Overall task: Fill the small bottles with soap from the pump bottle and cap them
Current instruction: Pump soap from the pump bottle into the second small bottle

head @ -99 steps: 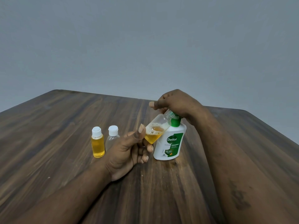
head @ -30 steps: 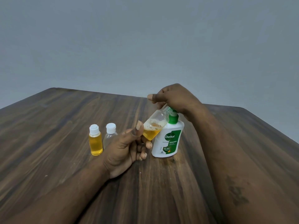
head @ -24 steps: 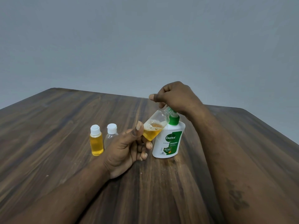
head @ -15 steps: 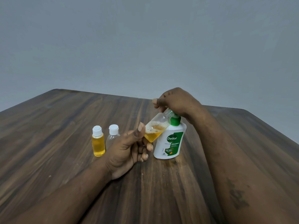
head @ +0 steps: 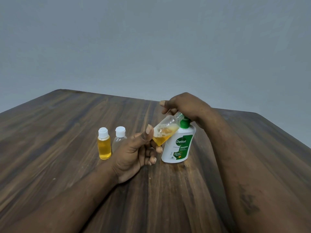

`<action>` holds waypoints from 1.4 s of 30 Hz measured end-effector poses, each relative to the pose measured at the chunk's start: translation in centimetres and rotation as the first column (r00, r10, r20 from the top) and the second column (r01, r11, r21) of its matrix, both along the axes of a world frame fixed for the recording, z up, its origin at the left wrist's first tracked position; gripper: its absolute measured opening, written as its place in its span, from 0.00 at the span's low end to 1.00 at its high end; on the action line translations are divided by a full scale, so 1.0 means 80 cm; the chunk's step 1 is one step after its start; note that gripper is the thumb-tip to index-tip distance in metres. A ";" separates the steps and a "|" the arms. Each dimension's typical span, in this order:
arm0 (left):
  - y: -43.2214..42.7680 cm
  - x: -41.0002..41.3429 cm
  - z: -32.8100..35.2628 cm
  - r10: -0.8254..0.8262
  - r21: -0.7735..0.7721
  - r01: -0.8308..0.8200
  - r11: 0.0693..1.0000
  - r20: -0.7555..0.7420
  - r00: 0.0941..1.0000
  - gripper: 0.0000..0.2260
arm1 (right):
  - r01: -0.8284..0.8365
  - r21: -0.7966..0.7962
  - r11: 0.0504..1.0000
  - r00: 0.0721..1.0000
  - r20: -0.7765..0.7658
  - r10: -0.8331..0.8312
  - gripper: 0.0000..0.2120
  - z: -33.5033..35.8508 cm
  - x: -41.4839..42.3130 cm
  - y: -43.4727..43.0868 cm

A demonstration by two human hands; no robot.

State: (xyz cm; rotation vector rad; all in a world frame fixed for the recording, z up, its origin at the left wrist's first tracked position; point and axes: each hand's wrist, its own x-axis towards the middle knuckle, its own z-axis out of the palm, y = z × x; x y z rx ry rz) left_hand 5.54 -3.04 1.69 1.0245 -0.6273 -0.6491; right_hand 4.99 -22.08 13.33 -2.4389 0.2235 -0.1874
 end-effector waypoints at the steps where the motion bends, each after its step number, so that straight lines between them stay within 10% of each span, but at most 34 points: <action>1: -0.001 0.000 0.000 0.001 -0.006 -0.001 1.000 0.001 1.000 0.27 | -0.001 0.003 1.000 0.999 0.034 0.001 0.18 0.001 0.000 0.000; 7: -0.001 -0.001 -0.001 -0.015 -0.017 0.016 1.000 0.022 1.000 0.27 | 0.055 0.019 0.998 0.957 0.285 -0.058 0.18 0.007 -0.003 0.002; 14: 0.001 0.000 -0.001 -0.003 0.000 0.003 1.000 -0.018 1.000 0.28 | 0.010 0.157 0.988 0.999 -0.049 -0.002 0.17 -0.005 -0.005 0.000; 23: -0.002 -0.001 0.000 -0.020 -0.004 0.020 1.000 -0.002 1.000 0.26 | 0.054 0.032 0.998 0.972 0.227 -0.060 0.18 0.007 -0.002 0.002; 30: -0.002 0.000 -0.001 -0.005 0.021 0.004 1.000 0.008 1.000 0.25 | 0.043 0.152 0.987 0.998 -0.044 -0.037 0.17 -0.004 -0.001 -0.003; 42: -0.003 0.001 -0.003 0.006 -0.026 -0.005 1.000 0.042 0.999 0.27 | 0.035 0.001 0.999 0.981 0.190 -0.035 0.18 0.013 -0.011 0.007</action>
